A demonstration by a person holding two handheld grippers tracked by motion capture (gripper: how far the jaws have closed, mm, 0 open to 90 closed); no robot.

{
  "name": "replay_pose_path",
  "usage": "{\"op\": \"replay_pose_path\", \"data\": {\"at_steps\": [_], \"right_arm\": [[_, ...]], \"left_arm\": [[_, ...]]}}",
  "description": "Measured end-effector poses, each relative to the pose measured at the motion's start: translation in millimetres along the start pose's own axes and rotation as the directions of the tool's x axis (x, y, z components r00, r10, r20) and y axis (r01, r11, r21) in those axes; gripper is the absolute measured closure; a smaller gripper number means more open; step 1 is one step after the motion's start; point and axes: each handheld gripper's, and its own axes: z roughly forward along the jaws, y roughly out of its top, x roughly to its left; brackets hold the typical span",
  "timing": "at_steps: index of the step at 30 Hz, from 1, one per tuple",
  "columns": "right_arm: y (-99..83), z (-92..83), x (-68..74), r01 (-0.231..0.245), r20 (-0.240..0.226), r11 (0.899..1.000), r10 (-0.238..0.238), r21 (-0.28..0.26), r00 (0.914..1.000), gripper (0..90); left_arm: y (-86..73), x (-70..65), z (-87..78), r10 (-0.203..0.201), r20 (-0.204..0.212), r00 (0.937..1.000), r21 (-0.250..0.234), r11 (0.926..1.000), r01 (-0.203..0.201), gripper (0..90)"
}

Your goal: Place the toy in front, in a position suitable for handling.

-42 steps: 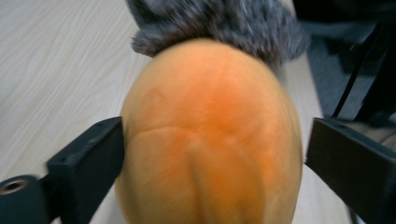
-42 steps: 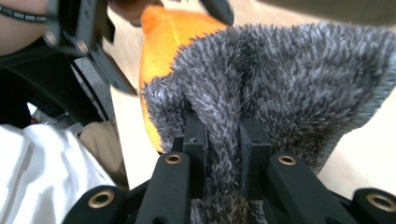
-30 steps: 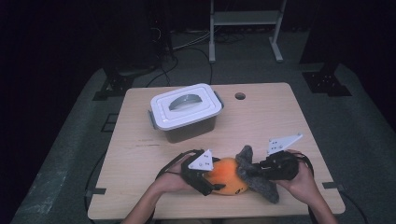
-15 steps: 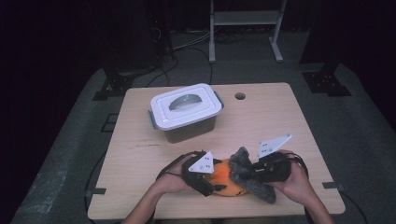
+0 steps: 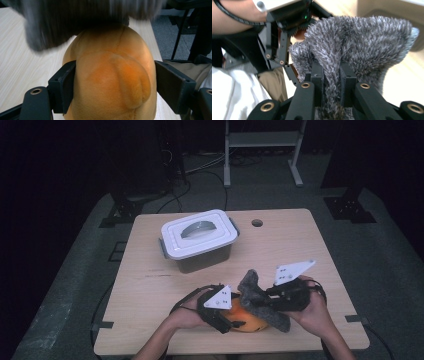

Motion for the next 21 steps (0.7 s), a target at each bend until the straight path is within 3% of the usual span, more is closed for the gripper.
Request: {"op": "replay_pose_path", "data": {"at_steps": [2,4,12,21], "right_arm": [[-2.1,10.7,1.3,0.006,-0.007,0.999,-0.006,0.04,1.0,76.5],[-7.1,14.2,-1.6,-0.01,-0.027,0.999,0.011,0.043,0.9996,76.5],[-33.0,2.5,-23.6,-0.106,-0.034,0.992,0.108,0.061,0.9935,76.4],[-33.9,8.4,-23.8,-0.121,-0.045,0.991,0.124,0.062,0.9912,76.1]], "left_arm": [[0.3,-0.3,-0.3,0.002,0.012,0.9999,0.007,1.0,-0.003,22.8],[-1.0,0.6,-1.2,0.004,0.013,0.9999,0.004,1.0,-0.004,23.3],[-3.9,4.8,-4.2,-0.021,0.014,0.9997,0.011,0.9997,0.021,23.0],[4.1,3.4,0.9,-0.084,0.014,0.9963,0.049,0.9953,0.084,4.6]]}}
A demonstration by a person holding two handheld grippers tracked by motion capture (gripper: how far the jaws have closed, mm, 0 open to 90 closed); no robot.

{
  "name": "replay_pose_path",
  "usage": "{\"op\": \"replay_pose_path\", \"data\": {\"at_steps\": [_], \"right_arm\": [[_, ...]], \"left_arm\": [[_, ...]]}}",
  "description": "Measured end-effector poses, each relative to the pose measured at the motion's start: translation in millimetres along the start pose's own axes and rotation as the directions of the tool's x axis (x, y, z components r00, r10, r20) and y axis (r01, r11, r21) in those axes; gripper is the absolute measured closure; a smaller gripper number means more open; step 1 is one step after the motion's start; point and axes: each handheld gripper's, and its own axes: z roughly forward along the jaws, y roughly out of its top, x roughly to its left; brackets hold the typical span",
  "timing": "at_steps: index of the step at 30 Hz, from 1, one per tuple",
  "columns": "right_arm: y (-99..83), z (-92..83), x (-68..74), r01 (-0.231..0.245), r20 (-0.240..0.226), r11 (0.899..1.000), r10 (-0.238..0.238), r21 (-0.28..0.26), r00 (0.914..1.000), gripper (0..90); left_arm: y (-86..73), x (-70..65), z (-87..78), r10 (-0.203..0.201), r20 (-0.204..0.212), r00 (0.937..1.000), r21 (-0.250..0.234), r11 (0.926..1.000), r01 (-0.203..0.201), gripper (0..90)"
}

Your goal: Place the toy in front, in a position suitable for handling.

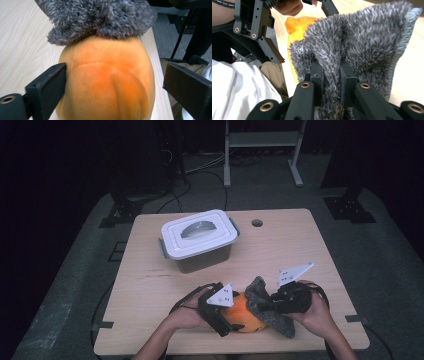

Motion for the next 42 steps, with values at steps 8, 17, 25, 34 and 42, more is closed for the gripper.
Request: {"op": "replay_pose_path", "data": {"at_steps": [8,17,25,34,42], "right_arm": [[5.4,9.2,9.5,0.029,-0.036,1.0,-0.029,0.001,0.9989,75.8],[-2.6,2.9,0.7,0.002,-0.038,1.0,-0.002,-0.004,0.9993,75.6],[-18.3,-0.3,-13.7,-0.063,-0.037,0.998,0.063,0.004,0.9973,75.3],[-4.2,-3.1,-0.6,0.0,-0.01,0.999,0.0,-0.04,0.9999,75.6],[-6.2,3.7,-3.4,-0.009,-0.01,1.0,0.009,-0.018,0.9999,75.4]], "left_arm": [[3.1,0.5,1.4,-0.006,-0.018,0.9998,0.003,1.0,0.006,8.0],[-3.2,5.7,-5.2,-0.012,-0.02,0.9997,-0.002,0.9999,0.012,23.4],[-13.5,14.5,-13.2,-0.057,0.0,0.9984,-0.013,0.9983,0.057,23.8],[-16.1,17.8,-16.8,-0.077,0.002,0.997,-0.01,0.997,0.077,22.6],[-3.7,10.4,-3.7,-0.01,-0.065,0.9978,0.021,0.9997,0.012,16.9]]}}
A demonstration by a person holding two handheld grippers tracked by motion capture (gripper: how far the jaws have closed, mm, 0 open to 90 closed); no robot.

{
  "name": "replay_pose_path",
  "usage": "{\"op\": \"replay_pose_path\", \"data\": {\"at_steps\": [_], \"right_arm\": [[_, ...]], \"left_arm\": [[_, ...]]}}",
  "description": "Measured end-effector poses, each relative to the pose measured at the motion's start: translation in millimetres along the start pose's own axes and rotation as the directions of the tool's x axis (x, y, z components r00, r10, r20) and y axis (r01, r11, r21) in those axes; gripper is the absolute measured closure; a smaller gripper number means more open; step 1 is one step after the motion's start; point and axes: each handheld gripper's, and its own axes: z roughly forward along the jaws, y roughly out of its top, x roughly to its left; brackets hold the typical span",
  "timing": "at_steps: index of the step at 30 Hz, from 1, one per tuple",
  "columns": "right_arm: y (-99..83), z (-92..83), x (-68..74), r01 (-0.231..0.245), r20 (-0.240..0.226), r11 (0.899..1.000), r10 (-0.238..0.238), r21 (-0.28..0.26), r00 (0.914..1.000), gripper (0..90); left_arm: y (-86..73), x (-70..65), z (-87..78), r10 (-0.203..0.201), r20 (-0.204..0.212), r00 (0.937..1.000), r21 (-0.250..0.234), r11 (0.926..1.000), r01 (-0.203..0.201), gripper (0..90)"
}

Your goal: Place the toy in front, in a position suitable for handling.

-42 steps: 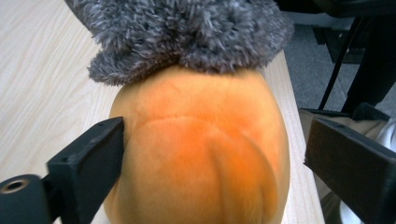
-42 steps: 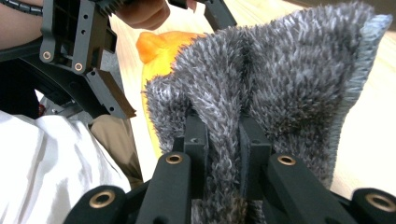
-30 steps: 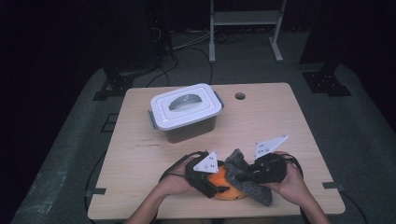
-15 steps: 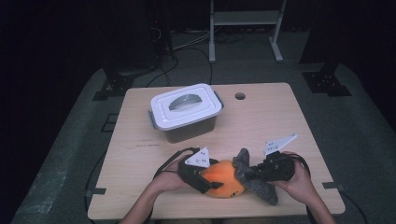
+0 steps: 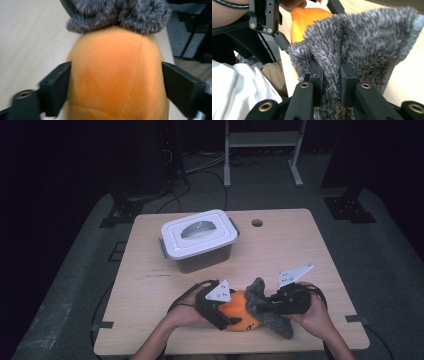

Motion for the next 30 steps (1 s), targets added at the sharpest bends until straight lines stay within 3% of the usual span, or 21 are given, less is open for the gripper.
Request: {"op": "replay_pose_path", "data": {"at_steps": [3,6,8,11,15,22,26,28,30], "right_arm": [[-1.5,-6.7,-3.6,-0.02,0.017,1.0,0.02,-0.019,0.9996,75.6],[0.0,-12.5,-5.5,-0.026,0.044,0.998,0.029,-0.052,0.9986,75.8],[1.3,-11.5,-5.9,-0.022,0.063,0.999,0.025,-0.049,0.9977,75.7],[-0.8,-3.7,-7.9,-0.03,0.043,0.999,0.032,-0.043,0.9986,75.8],[-4.6,-4.3,-10.8,-0.031,0.034,0.999,0.032,-0.034,0.9989,75.8],[-24.5,-12.2,-28.0,-0.109,0.063,0.994,0.109,-0.005,0.992,75.8],[-10.7,-21.6,-19.1,-0.073,0.04,0.993,0.077,-0.088,0.9962,75.9],[-3.7,-18.6,-12.8,-0.045,0.029,0.995,0.047,-0.087,0.9985,75.9],[-1.6,-11.1,-9.6,-0.026,0.034,0.998,0.028,-0.051,0.999,75.8]], "left_arm": [[4.2,-0.3,-1.7,0.043,-0.048,0.9979,-0.042,0.9981,-0.045,25.1],[4.7,-1.2,1.5,0.087,-0.112,0.9898,-0.055,0.994,-0.094,25.9],[1.4,1.9,3.9,0.065,-0.096,0.9932,-0.041,0.9968,-0.069,24.1],[0.1,3.9,1.3,0.019,-0.072,0.9972,-0.037,0.9991,-0.022,17.6],[-1.3,3.6,-1.3,0.018,-0.054,0.9984,-0.029,0.9994,-0.02,20.6],[-4.7,2.4,-0.9,0.003,-0.032,0.9995,-0.038,0.9993,-0.004,18.8],[-3.9,0.8,3.2,-0.004,-0.029,0.9996,-0.03,0.9996,0.003,11.2],[-3.8,-0.2,3.7,0.0,-0.028,0.9996,-0.028,0.9996,-0.001,9.7],[-3.2,-0.7,2.7,0.001,-0.022,0.9998,-0.027,0.9996,-0.002,8.9]]}}
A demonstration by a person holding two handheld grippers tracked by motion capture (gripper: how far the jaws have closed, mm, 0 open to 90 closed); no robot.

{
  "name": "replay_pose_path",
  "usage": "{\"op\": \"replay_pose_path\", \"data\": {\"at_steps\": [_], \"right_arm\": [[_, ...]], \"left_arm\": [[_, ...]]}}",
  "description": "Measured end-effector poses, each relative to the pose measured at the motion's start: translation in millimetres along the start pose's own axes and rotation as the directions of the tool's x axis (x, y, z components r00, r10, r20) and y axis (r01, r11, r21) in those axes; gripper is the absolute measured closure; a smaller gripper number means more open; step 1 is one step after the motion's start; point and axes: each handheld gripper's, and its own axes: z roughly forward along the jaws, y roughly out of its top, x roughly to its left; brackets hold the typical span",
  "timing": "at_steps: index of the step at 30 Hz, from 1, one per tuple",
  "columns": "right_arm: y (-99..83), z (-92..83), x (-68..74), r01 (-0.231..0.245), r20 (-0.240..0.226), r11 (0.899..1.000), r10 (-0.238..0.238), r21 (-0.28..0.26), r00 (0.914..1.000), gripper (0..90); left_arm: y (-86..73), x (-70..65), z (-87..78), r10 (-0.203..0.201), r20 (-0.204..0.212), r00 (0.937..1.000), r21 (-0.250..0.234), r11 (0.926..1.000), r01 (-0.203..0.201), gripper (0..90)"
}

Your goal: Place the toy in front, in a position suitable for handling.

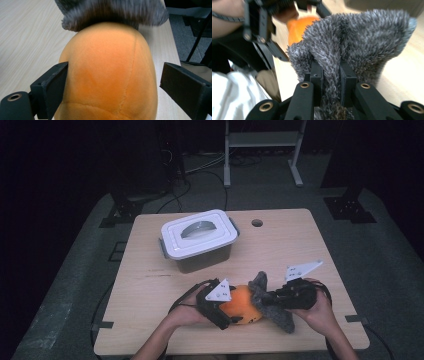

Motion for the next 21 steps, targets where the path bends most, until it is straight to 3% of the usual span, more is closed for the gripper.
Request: {"op": "replay_pose_path", "data": {"at_steps": [2,7,21], "right_arm": [[-3.2,8.4,-0.3,-0.005,-0.009,1.0,0.005,0.03,1.0,75.8],[-10.6,9.3,-4.4,-0.028,-0.033,0.999,0.029,0.026,0.999,75.8],[-9.0,10.2,-3.3,-0.022,-0.019,0.999,0.023,0.033,0.9996,75.6]], "left_arm": [[0.7,-0.4,-0.3,-0.003,0.017,0.9999,0.001,1.0,0.003,8.4],[1.7,-2.2,1.7,-0.007,0.048,0.9988,-0.01,0.9999,0.008,3.0],[1.0,-5.6,6.1,0.007,0.003,1.0,-0.001,1.0,-0.007,2.2]]}}
